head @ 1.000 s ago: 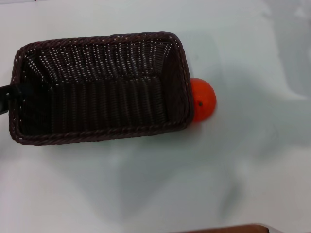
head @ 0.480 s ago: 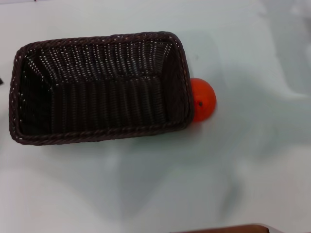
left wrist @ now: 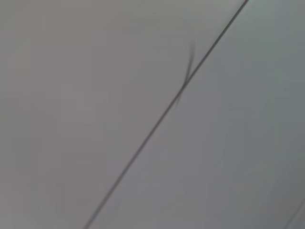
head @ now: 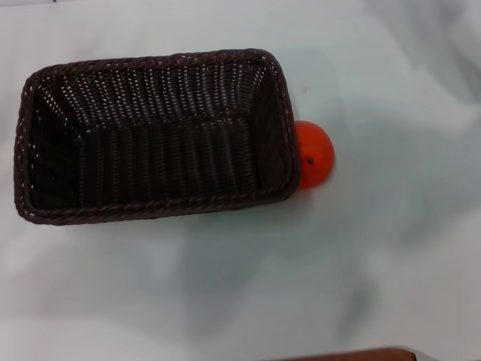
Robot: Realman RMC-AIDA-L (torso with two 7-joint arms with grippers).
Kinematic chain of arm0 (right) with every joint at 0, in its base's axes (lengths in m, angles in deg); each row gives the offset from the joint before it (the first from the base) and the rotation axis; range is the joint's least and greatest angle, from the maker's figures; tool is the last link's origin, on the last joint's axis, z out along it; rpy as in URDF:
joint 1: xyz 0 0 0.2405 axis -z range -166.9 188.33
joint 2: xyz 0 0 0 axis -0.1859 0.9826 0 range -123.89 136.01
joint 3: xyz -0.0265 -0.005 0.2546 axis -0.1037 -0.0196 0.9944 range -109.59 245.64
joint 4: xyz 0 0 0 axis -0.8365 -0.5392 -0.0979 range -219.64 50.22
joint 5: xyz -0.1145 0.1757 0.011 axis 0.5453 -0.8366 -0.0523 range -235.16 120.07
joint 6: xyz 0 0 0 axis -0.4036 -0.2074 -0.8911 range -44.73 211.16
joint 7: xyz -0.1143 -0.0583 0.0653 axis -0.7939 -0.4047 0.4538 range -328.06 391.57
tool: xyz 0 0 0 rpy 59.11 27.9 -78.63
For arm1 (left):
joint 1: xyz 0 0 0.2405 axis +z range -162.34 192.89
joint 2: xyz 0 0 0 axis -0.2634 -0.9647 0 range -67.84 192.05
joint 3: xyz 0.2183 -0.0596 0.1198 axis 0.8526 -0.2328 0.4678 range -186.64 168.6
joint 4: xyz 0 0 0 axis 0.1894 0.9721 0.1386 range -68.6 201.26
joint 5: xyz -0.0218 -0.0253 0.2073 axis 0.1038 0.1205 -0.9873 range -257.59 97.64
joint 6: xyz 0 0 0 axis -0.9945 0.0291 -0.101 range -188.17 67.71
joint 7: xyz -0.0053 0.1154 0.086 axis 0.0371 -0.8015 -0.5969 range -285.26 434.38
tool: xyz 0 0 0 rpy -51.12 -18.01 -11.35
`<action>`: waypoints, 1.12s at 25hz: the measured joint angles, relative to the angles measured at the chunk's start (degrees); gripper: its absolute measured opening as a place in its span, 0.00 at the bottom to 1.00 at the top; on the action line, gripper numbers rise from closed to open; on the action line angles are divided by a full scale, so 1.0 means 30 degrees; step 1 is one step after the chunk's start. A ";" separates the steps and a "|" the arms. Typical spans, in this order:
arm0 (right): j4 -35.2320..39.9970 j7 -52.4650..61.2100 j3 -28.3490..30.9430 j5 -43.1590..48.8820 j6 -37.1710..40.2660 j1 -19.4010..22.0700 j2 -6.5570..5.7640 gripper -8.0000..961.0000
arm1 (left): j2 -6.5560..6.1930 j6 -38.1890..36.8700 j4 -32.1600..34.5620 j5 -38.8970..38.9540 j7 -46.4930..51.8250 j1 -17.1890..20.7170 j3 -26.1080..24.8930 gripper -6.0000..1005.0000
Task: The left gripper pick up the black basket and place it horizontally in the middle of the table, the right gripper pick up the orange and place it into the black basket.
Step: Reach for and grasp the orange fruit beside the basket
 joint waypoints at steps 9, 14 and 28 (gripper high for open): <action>-0.5017 0.8733 -0.0277 1.0526 -0.1128 0.0932 -0.2976 0.96 | 0.0043 0.0781 0.3851 0.3605 -0.5808 -0.0488 0.0048 0.67; -0.8436 1.3165 0.1658 1.8285 -0.2111 0.1166 -0.3500 0.97 | 0.0053 0.1224 0.4456 0.3671 -0.6535 -0.0881 0.0068 0.81; -1.3954 1.8865 0.5436 3.3166 -0.8716 -0.1412 -0.2501 0.96 | 0.0062 0.2156 0.5264 0.3707 -0.6713 -0.0988 0.0060 0.81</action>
